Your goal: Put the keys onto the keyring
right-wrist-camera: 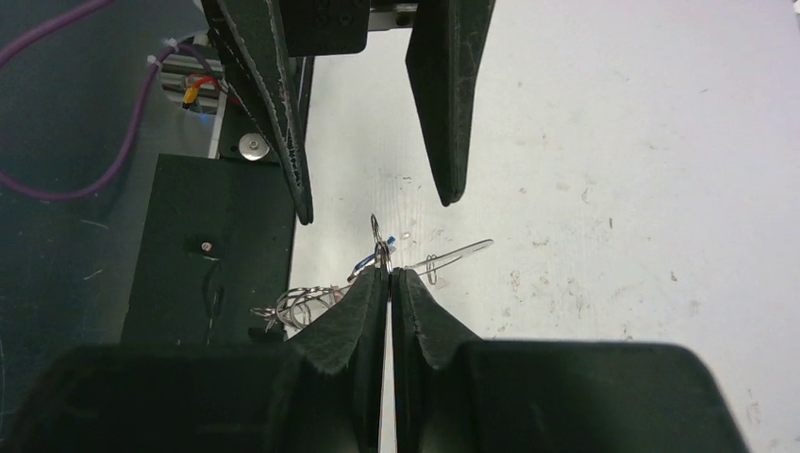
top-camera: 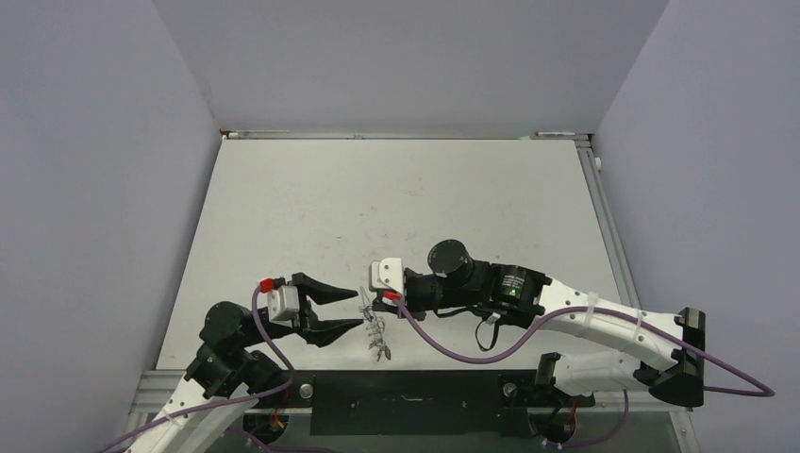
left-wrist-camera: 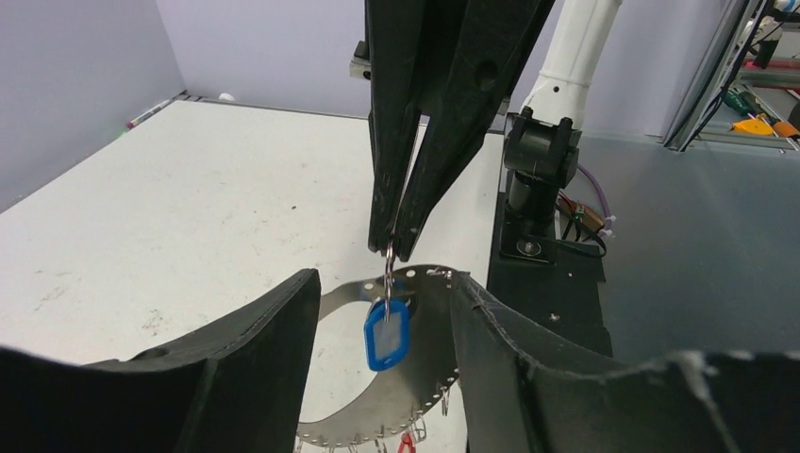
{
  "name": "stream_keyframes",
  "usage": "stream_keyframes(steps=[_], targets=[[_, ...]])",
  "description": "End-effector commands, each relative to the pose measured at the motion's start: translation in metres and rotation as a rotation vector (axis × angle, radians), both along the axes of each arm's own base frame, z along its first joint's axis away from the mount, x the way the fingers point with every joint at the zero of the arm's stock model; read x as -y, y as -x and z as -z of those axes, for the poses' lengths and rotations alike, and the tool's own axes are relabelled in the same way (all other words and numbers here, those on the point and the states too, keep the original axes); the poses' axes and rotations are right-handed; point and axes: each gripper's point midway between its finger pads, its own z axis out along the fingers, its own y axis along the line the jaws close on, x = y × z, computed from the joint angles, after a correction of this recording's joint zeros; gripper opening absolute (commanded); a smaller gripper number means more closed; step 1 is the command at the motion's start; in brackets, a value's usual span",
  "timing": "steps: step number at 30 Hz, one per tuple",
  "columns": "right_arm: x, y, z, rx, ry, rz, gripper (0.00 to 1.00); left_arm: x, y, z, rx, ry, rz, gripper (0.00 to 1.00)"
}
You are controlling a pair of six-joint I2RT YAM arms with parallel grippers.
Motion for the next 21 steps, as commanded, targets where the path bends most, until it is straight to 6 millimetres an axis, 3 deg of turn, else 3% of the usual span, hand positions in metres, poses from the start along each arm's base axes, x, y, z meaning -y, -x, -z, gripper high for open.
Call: stream_keyframes(steps=[1,5,14,21], targets=[[0.0,-0.007,-0.053,0.062,-0.195,0.043,0.05,-0.006,0.001,-0.028,0.073,0.052,-0.033,0.46],[0.003,-0.005,-0.059,0.065,-0.217,0.042,0.05,-0.005,0.001,-0.027,0.072,0.049,-0.023,0.39],[0.001,-0.002,-0.055,0.056,-0.207,0.022,0.05,-0.004,0.012,-0.033,0.094,0.091,0.034,0.36],[-0.001,-0.001,-0.054,0.052,-0.205,0.013,0.05,-0.002,0.009,-0.03,0.077,0.082,0.032,0.29]])
